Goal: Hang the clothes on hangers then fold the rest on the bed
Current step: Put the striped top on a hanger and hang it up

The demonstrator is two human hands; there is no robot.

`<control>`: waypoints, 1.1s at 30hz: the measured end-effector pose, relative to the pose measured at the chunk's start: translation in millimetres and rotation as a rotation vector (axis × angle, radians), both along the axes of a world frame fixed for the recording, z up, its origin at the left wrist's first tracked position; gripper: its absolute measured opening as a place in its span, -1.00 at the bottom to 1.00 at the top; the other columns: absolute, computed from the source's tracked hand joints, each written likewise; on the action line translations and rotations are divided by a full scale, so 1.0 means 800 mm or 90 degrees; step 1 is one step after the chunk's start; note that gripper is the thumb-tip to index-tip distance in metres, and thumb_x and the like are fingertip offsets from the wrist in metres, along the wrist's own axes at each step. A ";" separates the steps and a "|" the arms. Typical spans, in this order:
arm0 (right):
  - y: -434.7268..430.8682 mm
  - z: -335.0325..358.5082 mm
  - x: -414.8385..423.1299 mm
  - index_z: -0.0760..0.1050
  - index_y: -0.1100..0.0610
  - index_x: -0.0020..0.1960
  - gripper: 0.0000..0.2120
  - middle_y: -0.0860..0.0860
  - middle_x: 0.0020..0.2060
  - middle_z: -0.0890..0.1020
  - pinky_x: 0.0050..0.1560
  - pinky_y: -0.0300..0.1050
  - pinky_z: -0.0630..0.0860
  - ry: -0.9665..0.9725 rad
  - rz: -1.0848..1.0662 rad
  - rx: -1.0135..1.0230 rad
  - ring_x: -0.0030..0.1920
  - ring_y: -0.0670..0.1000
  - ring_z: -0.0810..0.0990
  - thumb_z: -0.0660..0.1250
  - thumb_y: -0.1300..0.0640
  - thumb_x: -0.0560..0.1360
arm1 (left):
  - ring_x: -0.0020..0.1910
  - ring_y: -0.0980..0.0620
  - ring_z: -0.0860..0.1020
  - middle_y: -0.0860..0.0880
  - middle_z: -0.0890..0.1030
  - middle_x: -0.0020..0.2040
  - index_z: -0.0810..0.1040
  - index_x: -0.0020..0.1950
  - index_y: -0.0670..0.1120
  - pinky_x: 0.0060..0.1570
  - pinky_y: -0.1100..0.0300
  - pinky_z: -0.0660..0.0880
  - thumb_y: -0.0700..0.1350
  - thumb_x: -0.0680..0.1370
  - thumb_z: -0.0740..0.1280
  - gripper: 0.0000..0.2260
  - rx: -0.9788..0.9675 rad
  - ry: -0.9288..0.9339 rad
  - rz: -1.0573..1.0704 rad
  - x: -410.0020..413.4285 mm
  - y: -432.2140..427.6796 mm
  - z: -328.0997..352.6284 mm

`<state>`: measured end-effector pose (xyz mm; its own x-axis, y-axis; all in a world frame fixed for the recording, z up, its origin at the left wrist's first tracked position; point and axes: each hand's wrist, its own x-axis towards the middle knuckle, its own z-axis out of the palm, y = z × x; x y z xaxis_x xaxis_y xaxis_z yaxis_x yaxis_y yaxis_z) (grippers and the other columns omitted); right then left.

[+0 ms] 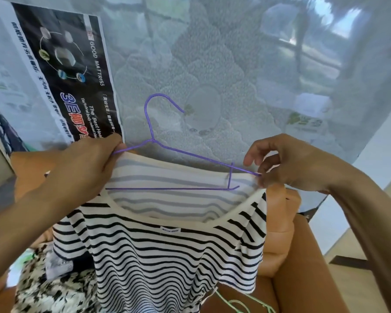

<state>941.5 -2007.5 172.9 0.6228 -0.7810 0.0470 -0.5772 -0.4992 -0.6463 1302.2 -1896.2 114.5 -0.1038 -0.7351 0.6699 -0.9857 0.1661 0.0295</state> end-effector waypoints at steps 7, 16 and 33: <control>-0.010 0.010 0.002 0.64 0.02 -0.15 -0.66 0.08 -0.13 0.52 -0.18 0.05 0.51 -0.110 0.008 0.061 -0.21 0.12 0.55 0.50 0.43 0.26 | -0.49 -0.24 0.50 -0.15 0.56 -0.29 0.33 -0.06 -0.03 -0.51 -0.01 0.46 -0.21 0.45 0.23 -0.86 0.017 -0.098 0.058 -0.010 0.004 -0.020; 0.007 0.014 0.093 0.42 0.18 -0.21 -0.68 0.20 -0.28 0.52 -0.21 -0.17 0.50 -0.435 0.070 0.100 -0.13 0.18 0.59 0.46 0.46 0.21 | -0.34 -0.25 0.51 0.05 0.44 -0.38 0.35 -0.11 0.00 -0.37 0.05 0.37 -0.15 0.52 0.13 -0.94 -0.043 0.078 -0.011 -0.054 -0.016 -0.009; 0.016 -0.023 0.022 0.48 0.25 -0.25 -0.48 0.09 -0.41 0.55 -0.21 0.10 0.47 -0.056 0.122 -0.225 -0.35 0.13 0.53 0.21 -0.16 0.66 | -0.29 0.11 0.51 0.08 0.55 -0.30 0.57 -0.09 -0.03 -0.30 0.35 0.33 0.06 0.55 0.37 -0.83 0.065 0.148 -0.140 -0.003 -0.015 0.014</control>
<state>959.0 -1994.9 154.2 0.7372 -0.5774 0.3511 -0.4021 -0.7924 -0.4588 1300.0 -1907.8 126.0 -0.1206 -0.7762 0.6189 -0.8912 0.3593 0.2769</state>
